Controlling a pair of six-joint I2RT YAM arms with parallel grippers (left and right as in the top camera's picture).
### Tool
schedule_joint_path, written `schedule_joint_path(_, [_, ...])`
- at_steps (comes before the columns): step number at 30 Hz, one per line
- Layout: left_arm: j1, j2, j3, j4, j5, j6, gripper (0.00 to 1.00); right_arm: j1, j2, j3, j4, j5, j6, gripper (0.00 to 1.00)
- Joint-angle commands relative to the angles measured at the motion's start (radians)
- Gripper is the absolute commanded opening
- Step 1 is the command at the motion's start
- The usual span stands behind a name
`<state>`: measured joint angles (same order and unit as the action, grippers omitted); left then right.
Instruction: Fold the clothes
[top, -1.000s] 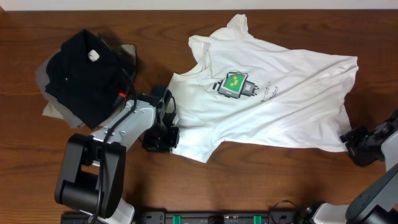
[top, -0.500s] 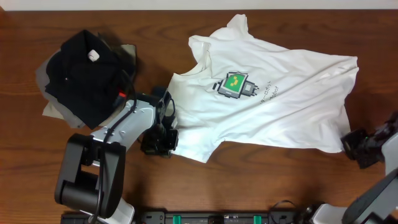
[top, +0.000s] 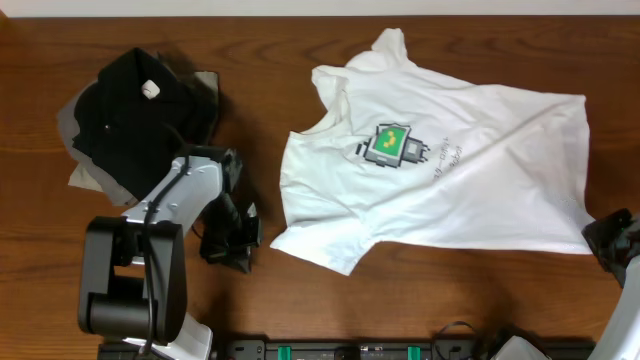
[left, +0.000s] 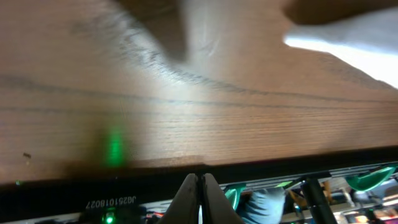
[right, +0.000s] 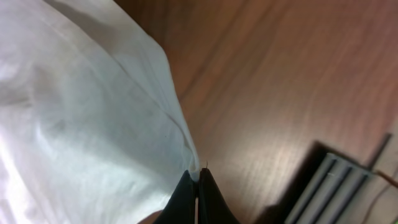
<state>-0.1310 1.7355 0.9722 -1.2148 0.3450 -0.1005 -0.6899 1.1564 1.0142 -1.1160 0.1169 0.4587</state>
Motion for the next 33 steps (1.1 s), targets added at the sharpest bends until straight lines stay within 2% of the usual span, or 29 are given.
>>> schedule_joint_path(1, [0.016, -0.012, -0.003, -0.011, 0.007, 0.014, 0.06, -0.011, -0.029, 0.007, -0.008, 0.089, -0.010, 0.01])
schedule_joint_path(4, [0.014, -0.028, 0.000, -0.001, 0.040, 0.050, 0.06, -0.011, -0.022, 0.003, -0.047, 0.097, -0.011, 0.01])
schedule_joint_path(5, [0.012, -0.035, 0.000, 0.006, 0.060, 0.075, 0.09, -0.011, -0.020, 0.000, -0.047, 0.108, -0.010, 0.01])
schedule_joint_path(6, [0.011, -0.041, 0.000, 0.016, 0.077, 0.095, 0.16, -0.011, -0.019, -0.002, -0.043, 0.105, -0.009, 0.01])
schedule_joint_path(10, [-0.006, -0.056, 0.000, 0.063, 0.150, 0.182, 0.58, -0.010, -0.010, -0.003, -0.030, 0.085, -0.003, 0.01])
schedule_joint_path(12, [-0.027, -0.056, -0.001, 0.084, 0.173, 0.210, 0.67, -0.010, -0.003, -0.003, -0.026, 0.084, -0.002, 0.01])
schedule_joint_path(17, [-0.118, -0.056, -0.001, 0.172, 0.204, 0.231, 0.74, -0.010, 0.022, -0.004, -0.017, 0.058, -0.003, 0.01])
schedule_joint_path(21, [-0.174, -0.056, -0.001, 0.291, 0.132, 0.231, 0.75, -0.010, 0.034, -0.004, -0.010, 0.048, -0.003, 0.01])
schedule_joint_path(24, [-0.200, -0.056, -0.001, 0.354, 0.074, 0.231, 0.73, -0.010, 0.039, -0.004, -0.003, 0.035, -0.003, 0.01])
schedule_joint_path(26, [-0.214, -0.056, -0.001, 0.377, 0.047, 0.233, 0.59, -0.010, 0.040, -0.004, -0.002, 0.035, -0.003, 0.01])
schedule_joint_path(28, [-0.225, -0.056, -0.001, 0.391, 0.046, 0.239, 0.40, -0.010, 0.040, -0.004, -0.001, 0.035, -0.003, 0.01])
schedule_joint_path(30, [-0.237, -0.056, -0.001, 0.390, 0.046, 0.238, 0.12, -0.010, 0.040, -0.004, 0.002, 0.034, -0.003, 0.01])
schedule_joint_path(31, [-0.241, -0.056, -0.001, 0.378, 0.047, 0.237, 0.06, -0.010, 0.040, -0.004, 0.002, 0.035, -0.003, 0.01])
schedule_joint_path(33, [-0.246, -0.056, 0.000, 0.326, 0.047, 0.203, 0.06, -0.010, 0.040, -0.004, 0.002, 0.037, -0.004, 0.01])
